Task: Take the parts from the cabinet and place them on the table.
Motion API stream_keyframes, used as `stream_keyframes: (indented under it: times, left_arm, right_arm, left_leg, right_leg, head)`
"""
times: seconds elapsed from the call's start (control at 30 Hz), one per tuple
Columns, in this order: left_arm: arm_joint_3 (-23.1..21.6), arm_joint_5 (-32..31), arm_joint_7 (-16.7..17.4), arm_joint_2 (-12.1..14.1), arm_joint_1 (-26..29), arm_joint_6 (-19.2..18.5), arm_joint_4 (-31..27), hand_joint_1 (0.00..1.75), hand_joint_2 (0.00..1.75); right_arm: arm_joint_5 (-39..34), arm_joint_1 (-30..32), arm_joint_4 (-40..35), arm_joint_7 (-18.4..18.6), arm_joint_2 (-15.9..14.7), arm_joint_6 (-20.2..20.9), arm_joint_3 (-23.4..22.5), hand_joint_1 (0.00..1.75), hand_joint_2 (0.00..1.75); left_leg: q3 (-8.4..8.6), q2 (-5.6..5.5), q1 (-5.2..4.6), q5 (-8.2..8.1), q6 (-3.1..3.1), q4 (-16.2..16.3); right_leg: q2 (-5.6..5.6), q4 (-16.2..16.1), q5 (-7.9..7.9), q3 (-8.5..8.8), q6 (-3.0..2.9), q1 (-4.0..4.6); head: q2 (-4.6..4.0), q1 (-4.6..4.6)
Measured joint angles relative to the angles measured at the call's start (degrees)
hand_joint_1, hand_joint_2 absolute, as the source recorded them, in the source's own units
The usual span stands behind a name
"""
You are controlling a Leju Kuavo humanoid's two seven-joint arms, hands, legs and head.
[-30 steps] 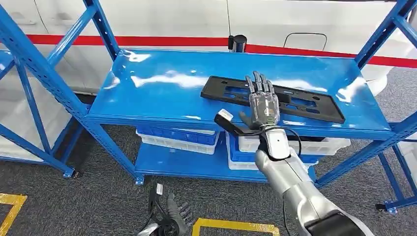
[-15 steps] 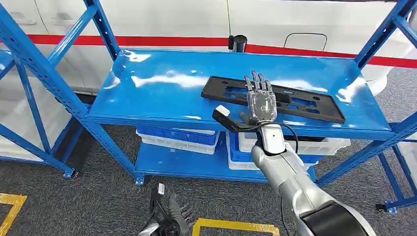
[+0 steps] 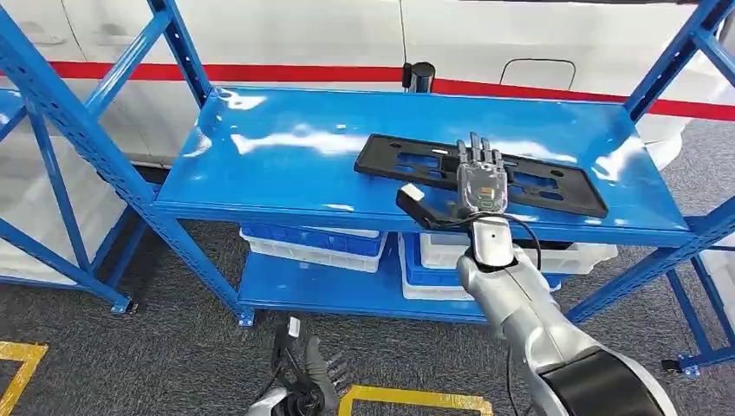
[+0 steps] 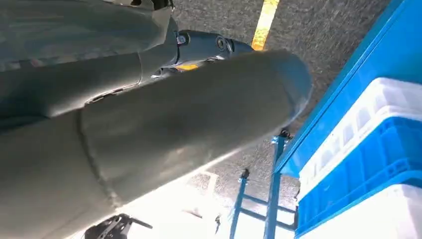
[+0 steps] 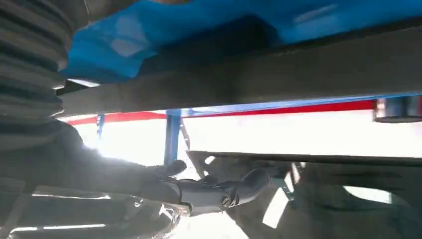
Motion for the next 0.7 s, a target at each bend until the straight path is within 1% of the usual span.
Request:
stream_keyframes:
  times: [0.13, 0.3, 0.33, 0.37, 0.43, 0.53, 0.7]
  left_arm:
    - [-3.32, 2.99, -0.48, -0.09, -0.77, -0.02, 0.00, 0.00, 0.00]
    - [-5.97, 4.48, -0.63, -0.13, -1.44, -0.17, 0.09, 0.00, 0.00]
    - [-6.23, 4.57, -0.63, -0.15, -1.50, -0.20, 0.11, 0.00, 0.00]
    - [-6.51, 4.59, -0.66, -0.20, -1.58, -0.20, 0.13, 0.00, 0.00]
    - [-6.88, 4.72, -0.70, -0.24, -1.71, -0.41, 0.24, 0.00, 0.00]
    - [-6.90, 5.00, -0.83, -0.26, -1.77, -0.72, 0.50, 0.00, 0.00]
    - [-6.90, 5.09, -0.94, -0.28, -1.85, -1.03, 0.79, 0.00, 0.00]
  right_arm:
    - [2.16, 0.10, 0.41, 2.40, -1.35, -1.00, -2.31, 0.00, 1.75]
    - [3.69, 0.11, 0.44, 2.77, -2.34, -0.96, -4.98, 0.00, 1.75]
    - [3.80, 0.11, 0.46, 2.77, -2.38, -0.96, -5.29, 0.45, 1.75]
    - [3.91, 0.11, 0.46, 2.77, -2.42, -0.94, -5.55, 1.75, 1.75]
    - [4.02, 0.12, 0.54, 1.80, -2.42, -0.44, -6.25, 1.75, 1.75]
    - [4.02, 0.18, 0.66, -0.81, -2.34, 0.37, -7.15, 1.75, 1.75]
    - [3.98, 0.31, 0.79, -2.10, -2.29, 0.44, -8.15, 1.75, 1.75]
  left_leg:
    - [0.03, 0.01, -0.02, 0.00, 0.00, 0.02]
    - [0.04, 0.04, -0.04, 0.00, 0.01, 0.05]
    - [0.04, 0.05, -0.04, 0.00, 0.01, 0.06]
    - [0.04, 0.05, -0.04, 0.00, 0.01, 0.06]
    - [0.03, 0.03, -0.04, 0.00, 0.01, 0.06]
    - [0.03, 0.04, -0.04, 0.00, 0.00, 0.06]
    - [0.02, 0.03, -0.04, 0.00, 0.00, 0.05]
  right_leg:
    - [0.00, 0.01, 0.01, 0.07, 0.01, 0.00]
    - [0.01, 0.01, 0.02, 0.08, 0.02, 0.00]
    - [0.01, 0.01, 0.02, 0.08, 0.02, 0.00]
    - [0.01, 0.01, 0.02, 0.08, 0.02, 0.00]
    - [0.01, 0.02, 0.02, 0.07, 0.02, 0.00]
    - [0.01, 0.02, 0.02, 0.07, 0.02, 0.00]
    - [0.01, 0.03, 0.02, 0.06, 0.02, 0.00]
  head:
    - [0.00, 0.00]
    - [0.00, 0.00]
    - [0.00, 0.00]
    - [0.00, 0.00]
    - [0.00, 0.00]
    - [0.00, 0.00]
    - [0.00, 0.00]
